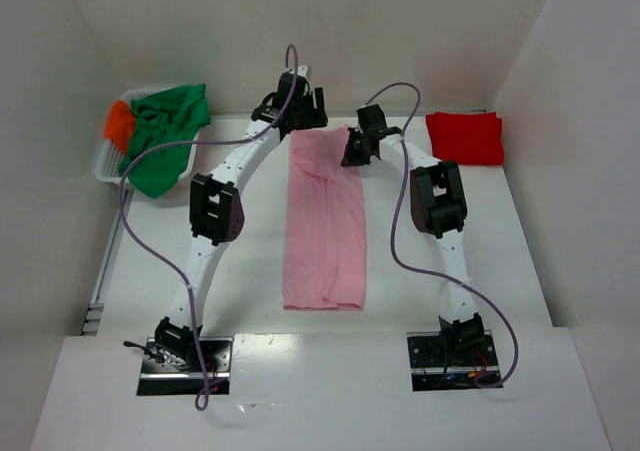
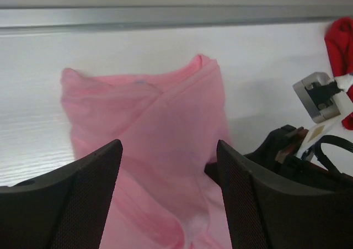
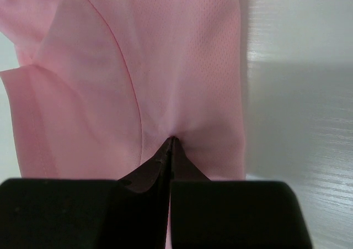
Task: Fold and stack the t-shirts
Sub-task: Rotate the tshirt 90 degrees
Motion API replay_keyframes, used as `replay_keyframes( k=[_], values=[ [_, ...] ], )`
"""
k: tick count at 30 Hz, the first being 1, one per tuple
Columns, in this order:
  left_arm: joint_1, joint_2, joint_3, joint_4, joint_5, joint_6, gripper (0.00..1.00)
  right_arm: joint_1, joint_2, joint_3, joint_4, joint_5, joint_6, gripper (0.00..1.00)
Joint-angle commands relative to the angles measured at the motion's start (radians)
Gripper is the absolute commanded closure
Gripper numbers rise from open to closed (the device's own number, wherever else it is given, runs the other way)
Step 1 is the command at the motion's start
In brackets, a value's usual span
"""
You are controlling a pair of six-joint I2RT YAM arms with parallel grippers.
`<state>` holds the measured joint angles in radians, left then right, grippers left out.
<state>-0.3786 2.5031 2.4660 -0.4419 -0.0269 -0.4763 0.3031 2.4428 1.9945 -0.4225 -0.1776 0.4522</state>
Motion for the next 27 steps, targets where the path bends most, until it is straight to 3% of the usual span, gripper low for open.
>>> replay_keyframes(
  k=[1, 11, 16, 27],
  values=[
    [-0.052, 0.076, 0.108, -0.113, -0.036, 0.036, 0.25, -0.002, 0.007, -0.051, -0.030, 0.026, -0.010, 1.00],
    [-0.052, 0.021, -0.062, -0.124, -0.079, 0.085, 0.58, -0.002, 0.007, -0.051, -0.030, 0.026, -0.020, 1.00],
    [-0.052, -0.035, -0.245, -0.067, -0.070, 0.094, 0.58, -0.002, 0.007, -0.051, -0.030, 0.026, -0.020, 1.00],
    [-0.042, -0.205, -0.478, -0.061, -0.057, 0.133, 0.58, -0.002, 0.007, -0.060, -0.030, 0.026, -0.020, 1.00]
  ],
)
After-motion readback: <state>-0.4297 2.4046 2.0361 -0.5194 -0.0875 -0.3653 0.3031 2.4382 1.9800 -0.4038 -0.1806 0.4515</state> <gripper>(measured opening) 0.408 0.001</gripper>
